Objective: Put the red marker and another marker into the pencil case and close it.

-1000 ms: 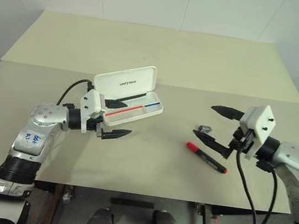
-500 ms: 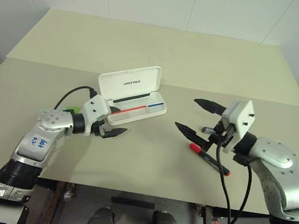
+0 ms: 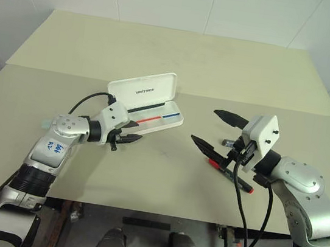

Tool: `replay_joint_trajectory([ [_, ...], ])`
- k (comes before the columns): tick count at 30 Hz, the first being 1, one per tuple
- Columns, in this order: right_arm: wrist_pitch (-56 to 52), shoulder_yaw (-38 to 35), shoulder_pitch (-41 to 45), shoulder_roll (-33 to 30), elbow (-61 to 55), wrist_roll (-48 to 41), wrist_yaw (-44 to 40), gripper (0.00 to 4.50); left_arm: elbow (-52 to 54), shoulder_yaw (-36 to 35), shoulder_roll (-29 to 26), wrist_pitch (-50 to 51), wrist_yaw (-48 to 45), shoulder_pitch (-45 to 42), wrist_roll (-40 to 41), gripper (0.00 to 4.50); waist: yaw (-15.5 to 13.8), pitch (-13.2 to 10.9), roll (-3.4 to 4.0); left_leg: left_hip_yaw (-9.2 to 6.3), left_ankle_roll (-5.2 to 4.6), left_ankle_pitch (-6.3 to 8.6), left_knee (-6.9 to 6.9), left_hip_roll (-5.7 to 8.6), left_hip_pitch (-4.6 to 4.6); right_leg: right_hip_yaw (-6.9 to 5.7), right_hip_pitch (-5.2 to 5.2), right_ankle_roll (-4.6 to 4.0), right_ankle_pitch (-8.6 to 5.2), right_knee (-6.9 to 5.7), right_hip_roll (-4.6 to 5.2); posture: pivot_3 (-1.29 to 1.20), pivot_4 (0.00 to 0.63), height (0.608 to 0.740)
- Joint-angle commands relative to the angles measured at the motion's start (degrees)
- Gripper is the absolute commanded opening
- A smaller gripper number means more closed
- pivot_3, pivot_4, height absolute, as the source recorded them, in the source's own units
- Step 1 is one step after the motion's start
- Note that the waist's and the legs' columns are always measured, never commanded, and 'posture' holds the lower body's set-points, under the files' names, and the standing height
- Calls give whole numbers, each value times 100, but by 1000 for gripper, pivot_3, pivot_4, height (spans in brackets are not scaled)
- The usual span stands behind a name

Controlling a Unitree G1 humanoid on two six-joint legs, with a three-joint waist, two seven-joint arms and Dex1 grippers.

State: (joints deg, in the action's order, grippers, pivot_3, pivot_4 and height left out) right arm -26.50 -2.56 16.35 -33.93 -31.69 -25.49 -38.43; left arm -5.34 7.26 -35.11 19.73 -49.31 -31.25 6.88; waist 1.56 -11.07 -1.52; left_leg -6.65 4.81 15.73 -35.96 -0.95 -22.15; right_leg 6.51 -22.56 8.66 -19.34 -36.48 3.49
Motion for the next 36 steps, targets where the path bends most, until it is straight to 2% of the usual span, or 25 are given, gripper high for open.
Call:
replay_joint_trajectory([
  [1,-25,-97,-4,-156,-319,-167,-137,4500,-122,44,-99,23,-32,-159,-160,2055,0,0,0,0,0,0,1,1,0,0,0,0,0,1,1,0,150,740],
  [16,-85,-124,262,-154,-325,-224,-22,4500,-532,503,-54,17,-112,-310,-724,2055,-2,0,0,-2,0,-1,-5,1,0,-1,1,0,0,-5,0,0,150,740],
  [23,-114,-150,372,-139,-332,-235,37,4500,-617,622,-73,-83,-117,-413,-922,65,-19,0,0,-10,0,-6,-8,3,2,-7,8,0,0,-8,1,0,150,740],
  [31,-127,-154,406,-165,-340,-261,74,4500,-640,620,-17,-362,-259,-524,-856,26,-9,0,1,-13,-5,-18,-8,4,3,-8,10,0,12,-10,0,0,150,740],
  [36,-146,-185,363,-213,-367,-258,64,4500,-441,652,-72,-831,-842,-431,-608,26,-14,0,0,-16,-5,-17,-3,5,-1,-9,9,0,12,-5,1,0,150,740],
])
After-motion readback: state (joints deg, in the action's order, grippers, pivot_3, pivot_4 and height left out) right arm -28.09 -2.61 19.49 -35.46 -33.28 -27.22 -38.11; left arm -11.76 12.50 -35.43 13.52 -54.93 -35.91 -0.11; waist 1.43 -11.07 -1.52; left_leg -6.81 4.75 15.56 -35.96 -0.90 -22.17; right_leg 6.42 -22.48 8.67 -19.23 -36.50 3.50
